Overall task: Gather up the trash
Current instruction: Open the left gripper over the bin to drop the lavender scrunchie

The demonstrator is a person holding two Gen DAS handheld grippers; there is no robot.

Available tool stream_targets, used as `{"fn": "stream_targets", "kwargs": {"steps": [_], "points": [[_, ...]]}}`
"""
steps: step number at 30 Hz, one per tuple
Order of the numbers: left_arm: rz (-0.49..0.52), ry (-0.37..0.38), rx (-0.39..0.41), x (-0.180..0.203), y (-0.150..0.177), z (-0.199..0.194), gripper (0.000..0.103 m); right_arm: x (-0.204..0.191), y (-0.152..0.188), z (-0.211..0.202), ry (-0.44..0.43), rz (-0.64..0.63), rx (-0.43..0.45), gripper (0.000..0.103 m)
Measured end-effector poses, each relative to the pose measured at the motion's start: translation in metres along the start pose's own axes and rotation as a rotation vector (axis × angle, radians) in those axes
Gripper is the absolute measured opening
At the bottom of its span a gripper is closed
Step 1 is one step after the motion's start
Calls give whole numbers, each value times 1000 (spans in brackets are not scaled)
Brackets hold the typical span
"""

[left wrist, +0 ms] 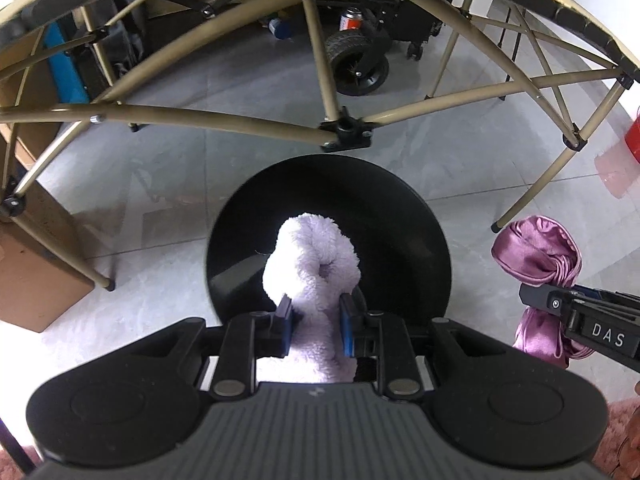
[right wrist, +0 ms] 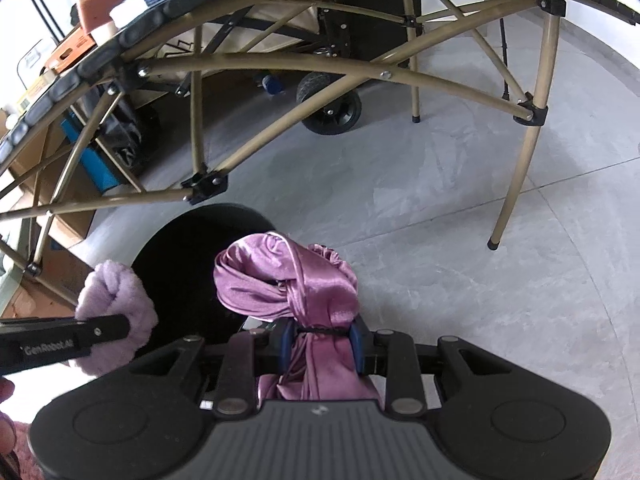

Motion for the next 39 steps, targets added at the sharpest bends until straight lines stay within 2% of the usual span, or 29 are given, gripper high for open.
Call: {"fn": "stream_targets", "kwargs": {"steps": [12,24,26,28,30,31,33,39], "points": [[-4,-17,-48,19,-14,34,23,10,-2,10,-3,32,-14,27],[-9,-19,-77,20,-15,47,23,9,-2,12,4,44,-10,27],[-16,-16,-84,19,-15,48,27,10,-1,11,5,45,-8,27],[-34,-6,-93,18,-14,48,46,11,0,10,6,48,-8,27],[-46,0,-92,17,-14,47,56,11,0,10,5,49,-8,27],[-48,5,-94,17,-14,46,72,11,0,9,4,49,-7,27],[-64,13,-100,16,-14,46,99,11,0,9,4,47,-5,27],[-53,-17,-116,15,-12,48,99,10,0,8,3,46,-2,27]]}}
Point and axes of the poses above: each gripper's, at about its wrist camera, not at the fingertips, and z roughly the way its jaws point, x to its right, y to its underside, the point moved 9 cm from there along z, roughly the way its jaws point, and after that the axes turned 7 degrees about -x, right-handed, at the moved point
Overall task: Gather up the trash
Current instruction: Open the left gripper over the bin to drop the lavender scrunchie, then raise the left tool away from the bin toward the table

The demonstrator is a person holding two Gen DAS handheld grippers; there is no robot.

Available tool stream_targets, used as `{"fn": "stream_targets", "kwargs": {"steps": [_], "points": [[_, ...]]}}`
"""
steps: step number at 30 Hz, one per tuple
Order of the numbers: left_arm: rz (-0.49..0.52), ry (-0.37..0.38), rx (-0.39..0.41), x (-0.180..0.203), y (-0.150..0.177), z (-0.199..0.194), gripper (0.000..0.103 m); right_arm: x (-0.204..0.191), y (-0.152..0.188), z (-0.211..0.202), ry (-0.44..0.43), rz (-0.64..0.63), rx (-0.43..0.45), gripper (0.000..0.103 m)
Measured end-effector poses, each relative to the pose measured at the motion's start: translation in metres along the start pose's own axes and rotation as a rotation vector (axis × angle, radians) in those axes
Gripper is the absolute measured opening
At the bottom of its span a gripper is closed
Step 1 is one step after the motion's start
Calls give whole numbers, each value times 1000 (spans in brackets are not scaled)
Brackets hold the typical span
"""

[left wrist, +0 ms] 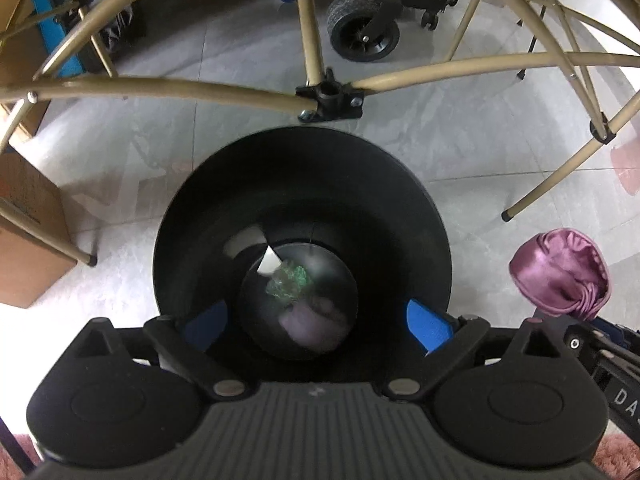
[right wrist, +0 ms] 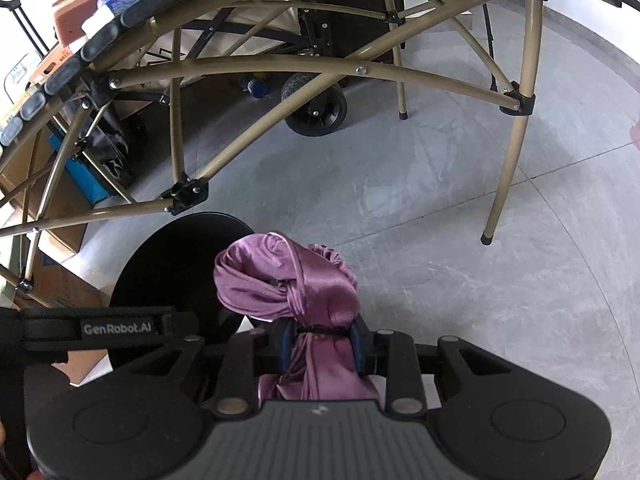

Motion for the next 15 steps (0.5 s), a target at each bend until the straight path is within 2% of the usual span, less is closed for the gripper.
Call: {"fn": "stream_targets", "kwargs": {"steps": [15], "points": [[-11,-6,-3,-1,1,1,102,0,0,-1,0,-2,1,27]]}}
Point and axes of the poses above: each gripper's, at about its wrist camera, not at the fingertips, and z roughly the way its jaws point, x to its right, y to its underside, the point moved 9 cm from there along z, roughly the way its jaws point, and after that the axes turned 7 degrees about -x, right-handed, at the moved point
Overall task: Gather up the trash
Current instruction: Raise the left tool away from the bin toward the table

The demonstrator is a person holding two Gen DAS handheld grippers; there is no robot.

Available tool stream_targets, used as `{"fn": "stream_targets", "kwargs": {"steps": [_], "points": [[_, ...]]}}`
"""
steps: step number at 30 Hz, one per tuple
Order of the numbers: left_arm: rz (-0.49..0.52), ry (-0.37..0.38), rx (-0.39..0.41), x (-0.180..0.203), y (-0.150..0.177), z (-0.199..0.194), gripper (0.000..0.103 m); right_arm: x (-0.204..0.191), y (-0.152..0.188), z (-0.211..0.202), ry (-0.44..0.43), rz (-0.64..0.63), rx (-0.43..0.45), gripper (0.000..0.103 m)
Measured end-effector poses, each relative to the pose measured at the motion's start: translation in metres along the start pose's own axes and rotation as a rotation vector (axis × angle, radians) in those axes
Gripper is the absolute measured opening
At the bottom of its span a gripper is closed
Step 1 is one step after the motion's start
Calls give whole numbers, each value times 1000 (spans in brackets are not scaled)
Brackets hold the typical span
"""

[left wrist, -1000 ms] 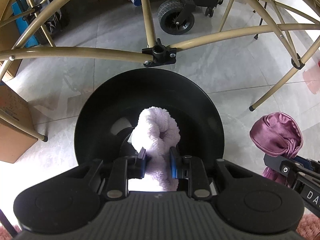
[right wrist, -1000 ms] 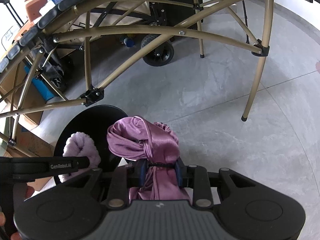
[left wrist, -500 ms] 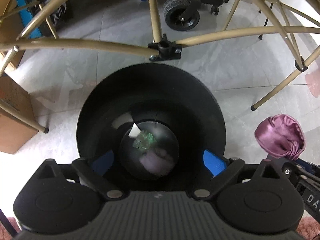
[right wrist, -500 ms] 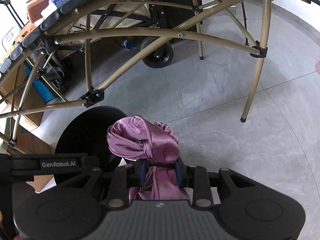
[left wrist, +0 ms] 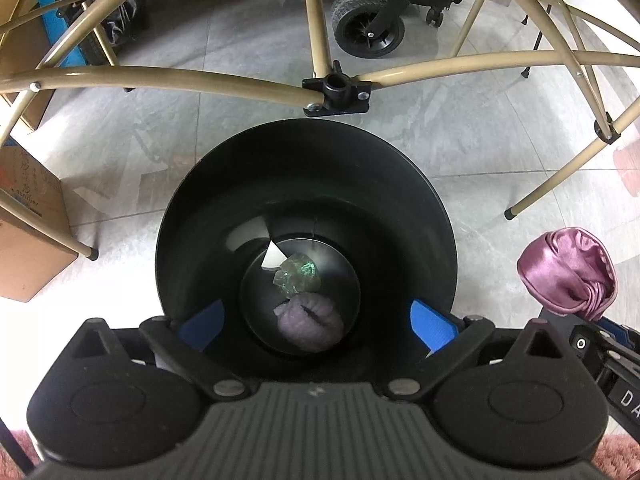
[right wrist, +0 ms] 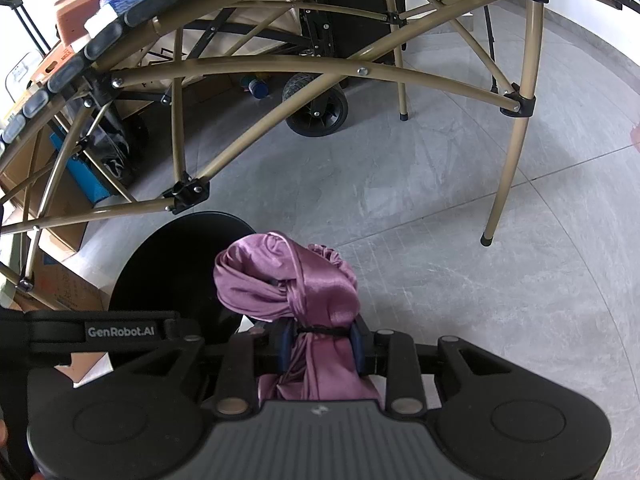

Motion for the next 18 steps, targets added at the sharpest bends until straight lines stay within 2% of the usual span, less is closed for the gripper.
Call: {"fn": "stream_targets", "kwargs": {"steps": [8,18], "points": [[-12,-3,17,-3,1,-6,103,0,-2,-3,-1,-4,8,27],[-15,10,107,-15,0,-42,103,-15,-8,-19,-29,-36,57,28]]}}
Point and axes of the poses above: each gripper's, at about its wrist camera, not at the fingertips, and z roughly the way its jaws point, x to its right, y to its underside, the point moved 9 cm from there along z, roughly the way its jaws point, and after that the axes turned 7 degrees about -x, right-handed, at the moved point
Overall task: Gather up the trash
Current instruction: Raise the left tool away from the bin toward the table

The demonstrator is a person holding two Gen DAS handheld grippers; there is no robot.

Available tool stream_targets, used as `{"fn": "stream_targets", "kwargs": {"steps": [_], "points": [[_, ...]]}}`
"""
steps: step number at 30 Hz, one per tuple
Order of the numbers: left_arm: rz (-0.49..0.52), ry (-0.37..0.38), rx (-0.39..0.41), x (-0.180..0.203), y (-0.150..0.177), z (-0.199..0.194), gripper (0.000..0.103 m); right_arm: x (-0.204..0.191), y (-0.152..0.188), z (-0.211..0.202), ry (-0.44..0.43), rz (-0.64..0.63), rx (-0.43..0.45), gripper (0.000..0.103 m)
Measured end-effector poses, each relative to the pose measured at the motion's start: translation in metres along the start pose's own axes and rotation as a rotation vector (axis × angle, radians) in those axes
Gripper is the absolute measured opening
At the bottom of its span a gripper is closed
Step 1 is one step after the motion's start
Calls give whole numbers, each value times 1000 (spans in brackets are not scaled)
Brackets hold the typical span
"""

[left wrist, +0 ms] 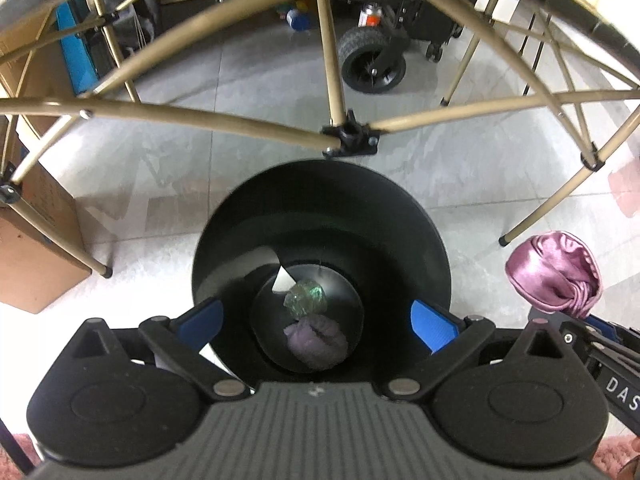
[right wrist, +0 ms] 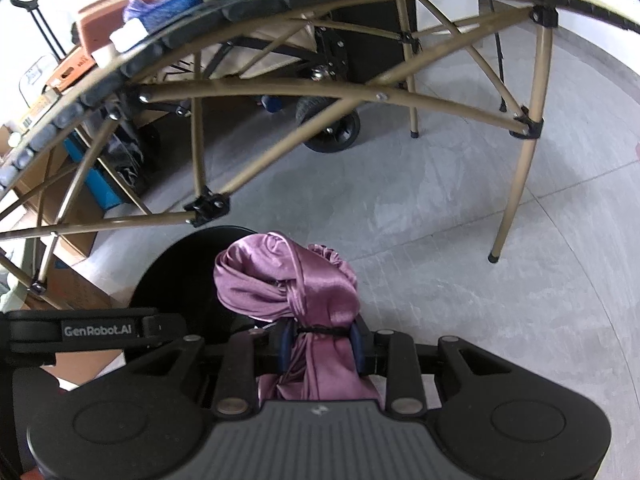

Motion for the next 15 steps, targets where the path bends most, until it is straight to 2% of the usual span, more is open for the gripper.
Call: {"fn": "stream_targets", "kwargs": {"steps": [15], "points": [[-52,-42,153,-60,-4,-63,103,-64,-8,-18,-86,-108,56,28]]}}
Point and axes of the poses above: each gripper's, at about its wrist camera, not at the fingertips, and z roughly the way its jaws point, x to its right, y to its underside, the point moved 9 cm from there along z, roughly the way its jaws point, and after that the axes turned 7 degrees about -x, right-handed, at the moved point
